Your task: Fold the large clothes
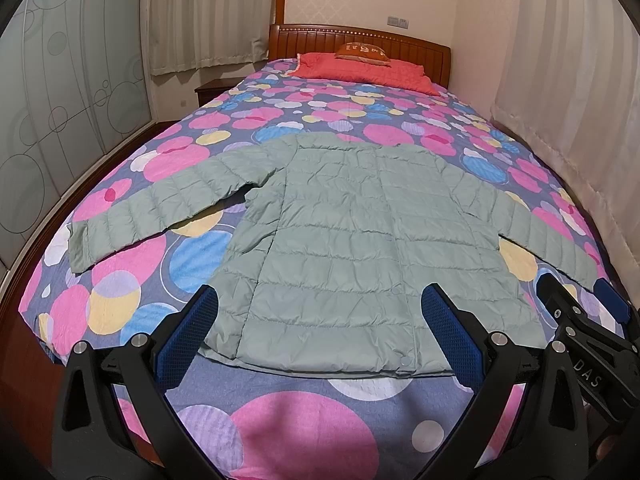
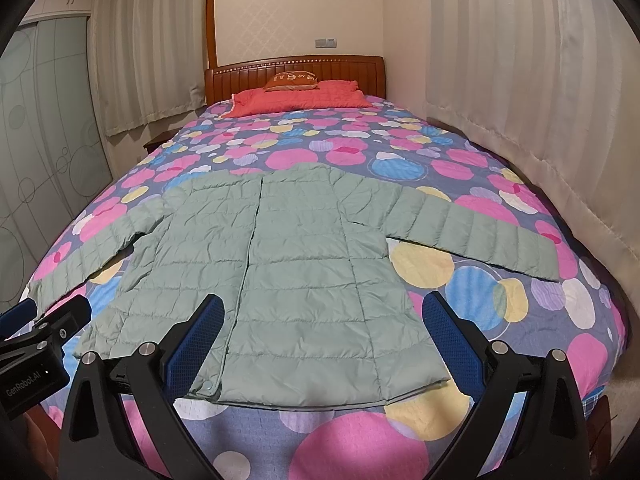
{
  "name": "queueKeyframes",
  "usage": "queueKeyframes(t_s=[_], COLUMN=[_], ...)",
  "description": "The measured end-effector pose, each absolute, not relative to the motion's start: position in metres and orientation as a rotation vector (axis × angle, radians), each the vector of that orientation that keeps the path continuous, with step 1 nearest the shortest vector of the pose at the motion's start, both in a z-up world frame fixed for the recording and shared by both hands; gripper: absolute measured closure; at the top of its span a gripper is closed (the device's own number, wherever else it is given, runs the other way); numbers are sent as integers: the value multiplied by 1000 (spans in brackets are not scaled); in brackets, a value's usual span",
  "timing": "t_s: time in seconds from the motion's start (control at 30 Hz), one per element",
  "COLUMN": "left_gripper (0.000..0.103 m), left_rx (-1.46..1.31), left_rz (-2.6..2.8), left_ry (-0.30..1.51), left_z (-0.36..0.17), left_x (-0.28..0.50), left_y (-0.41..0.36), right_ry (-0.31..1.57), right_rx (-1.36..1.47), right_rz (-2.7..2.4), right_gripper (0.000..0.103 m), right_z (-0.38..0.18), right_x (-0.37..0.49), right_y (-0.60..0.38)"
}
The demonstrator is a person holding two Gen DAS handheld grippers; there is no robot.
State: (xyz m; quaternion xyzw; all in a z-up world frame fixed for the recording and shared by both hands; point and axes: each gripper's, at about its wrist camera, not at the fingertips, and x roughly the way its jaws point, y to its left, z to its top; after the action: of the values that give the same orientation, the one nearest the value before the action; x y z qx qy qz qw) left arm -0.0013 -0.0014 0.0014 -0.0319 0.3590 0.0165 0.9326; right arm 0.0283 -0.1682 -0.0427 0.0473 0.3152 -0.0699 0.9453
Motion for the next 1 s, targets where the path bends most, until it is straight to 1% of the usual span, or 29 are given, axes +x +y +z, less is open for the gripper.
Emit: queueKeyframes(t_s=[1.0], left_gripper=[2], left_rx=[-69], left_rz=[32], left_ry=[742], left_z=[-2], left_x=[-1], left_y=[4], right_ry=[645], right_rx=[94], right_rz=[-143], right_gripper=[4], right_z=[-43], right_x=[28], right_y=[-170])
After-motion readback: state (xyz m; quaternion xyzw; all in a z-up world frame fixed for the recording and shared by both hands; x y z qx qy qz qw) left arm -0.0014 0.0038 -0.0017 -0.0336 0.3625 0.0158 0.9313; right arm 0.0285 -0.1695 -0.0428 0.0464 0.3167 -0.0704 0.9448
